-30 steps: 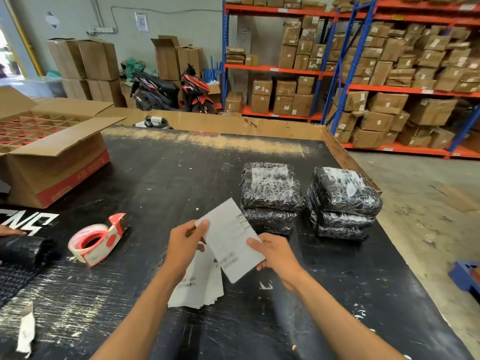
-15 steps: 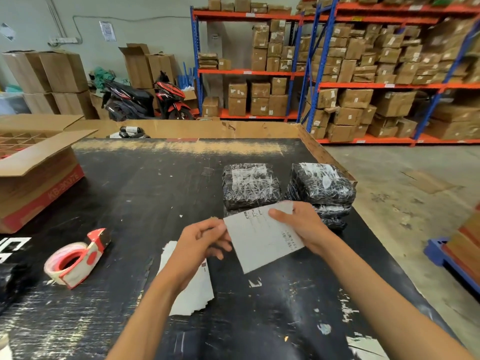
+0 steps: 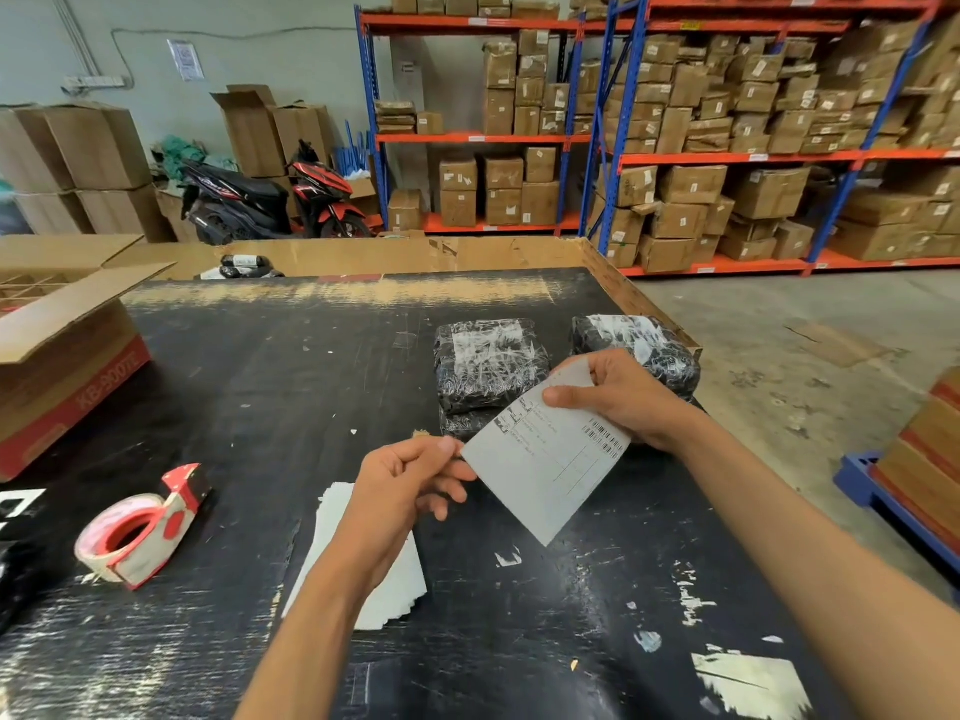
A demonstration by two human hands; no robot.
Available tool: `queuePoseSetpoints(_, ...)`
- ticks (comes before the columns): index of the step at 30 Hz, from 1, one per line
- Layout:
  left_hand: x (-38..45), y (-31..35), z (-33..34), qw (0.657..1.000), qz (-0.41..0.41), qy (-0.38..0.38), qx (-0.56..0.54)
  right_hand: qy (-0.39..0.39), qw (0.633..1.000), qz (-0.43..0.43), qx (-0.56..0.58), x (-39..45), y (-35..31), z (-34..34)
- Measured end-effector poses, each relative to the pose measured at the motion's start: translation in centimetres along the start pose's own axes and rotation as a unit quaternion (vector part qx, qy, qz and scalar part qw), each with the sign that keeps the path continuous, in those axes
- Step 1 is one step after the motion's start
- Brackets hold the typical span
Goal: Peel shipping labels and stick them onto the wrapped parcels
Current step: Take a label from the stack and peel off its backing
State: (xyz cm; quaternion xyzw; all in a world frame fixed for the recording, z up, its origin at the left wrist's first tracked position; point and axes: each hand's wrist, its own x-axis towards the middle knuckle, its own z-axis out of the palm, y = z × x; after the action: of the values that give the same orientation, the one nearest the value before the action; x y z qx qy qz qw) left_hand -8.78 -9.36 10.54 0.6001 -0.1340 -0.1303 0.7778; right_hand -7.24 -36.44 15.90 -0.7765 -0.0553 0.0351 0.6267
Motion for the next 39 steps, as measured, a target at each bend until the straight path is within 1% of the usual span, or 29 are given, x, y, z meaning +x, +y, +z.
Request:
queuePoseSetpoints(12, 0.4, -0.1, 0.2, 1.000, -0.010, -0.002, 0.028, -0.005, 1.000, 0.007, -0.020, 1.0, -0.1, -0.2)
queuePoseSetpoints(19, 0.6, -0.1, 0.3, 1.000, -0.023, 0.010, 0.019, -0.009, 1.000, 0.016, -0.019, 1.3, 0.1, -0.5)
queuePoseSetpoints(27, 0.4, -0.1, 0.7, 0.999, -0.020, -0.003, 0.044, -0.003, 0.999, 0.023, -0.032, 1.2, 0.4, -0.8)
queuePoseSetpoints(33, 0.3, 0.0, 1.0, 0.999, -0.013, -0.018, 0.024, -0.002, 0.999, 0.036, -0.034, 0.9, 0.4, -0.5)
queuePoseSetpoints(36, 0.2, 0.1, 1.3, 0.999, -0.015, -0.031, -0.013, -0.004, 0.999, 0.042, -0.022, 0.7, 0.4, -0.1)
queuePoseSetpoints(39, 0.1, 0.2, 1.9, 0.998, -0.017, -0.042, -0.049, 0.014, 0.999, 0.027, -0.025, 0.5, 0.8, 0.6)
